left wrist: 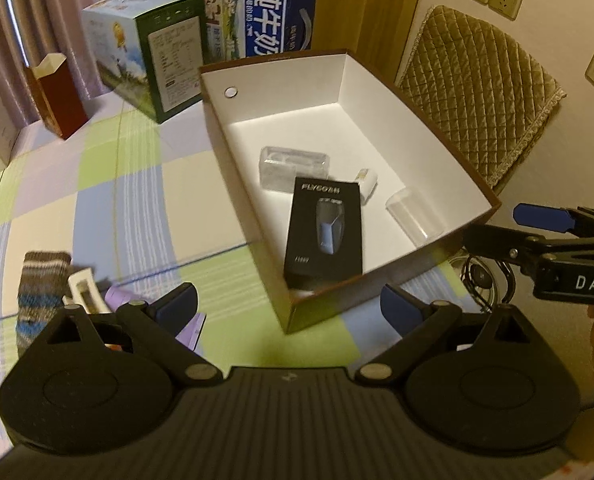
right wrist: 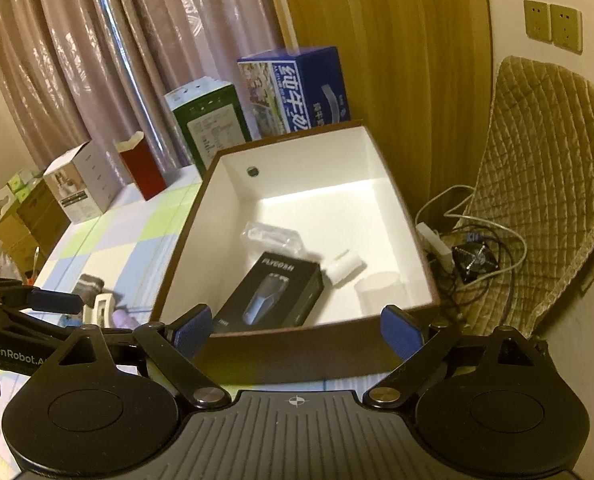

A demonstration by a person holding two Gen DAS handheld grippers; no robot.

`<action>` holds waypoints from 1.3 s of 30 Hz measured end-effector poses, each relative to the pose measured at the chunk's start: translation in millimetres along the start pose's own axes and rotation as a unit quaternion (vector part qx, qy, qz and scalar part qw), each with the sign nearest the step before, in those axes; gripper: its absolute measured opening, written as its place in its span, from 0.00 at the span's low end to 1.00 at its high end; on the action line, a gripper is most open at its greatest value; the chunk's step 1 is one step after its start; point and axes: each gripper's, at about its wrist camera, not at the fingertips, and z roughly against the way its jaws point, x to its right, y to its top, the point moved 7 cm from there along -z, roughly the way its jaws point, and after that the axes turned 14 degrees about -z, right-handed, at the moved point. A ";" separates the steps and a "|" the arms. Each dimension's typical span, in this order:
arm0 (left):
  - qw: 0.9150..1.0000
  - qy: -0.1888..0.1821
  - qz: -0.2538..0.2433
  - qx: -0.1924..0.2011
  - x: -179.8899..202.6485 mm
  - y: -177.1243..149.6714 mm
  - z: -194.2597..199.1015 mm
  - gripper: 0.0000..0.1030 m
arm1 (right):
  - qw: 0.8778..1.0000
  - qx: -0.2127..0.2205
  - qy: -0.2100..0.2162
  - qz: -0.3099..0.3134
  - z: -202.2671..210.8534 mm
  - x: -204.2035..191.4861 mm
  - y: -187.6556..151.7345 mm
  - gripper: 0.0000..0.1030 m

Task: Organize objects
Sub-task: 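Withdraw both open tools from the cardboard box toward the table, then move the right tool to the purple tube and close on it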

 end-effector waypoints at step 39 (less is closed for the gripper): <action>0.990 0.078 0.115 -0.035 -150.4 -153.5 59.8 0.94 | 0.988 -0.112 0.061 0.091 -74.1 -169.8 -119.6 0.86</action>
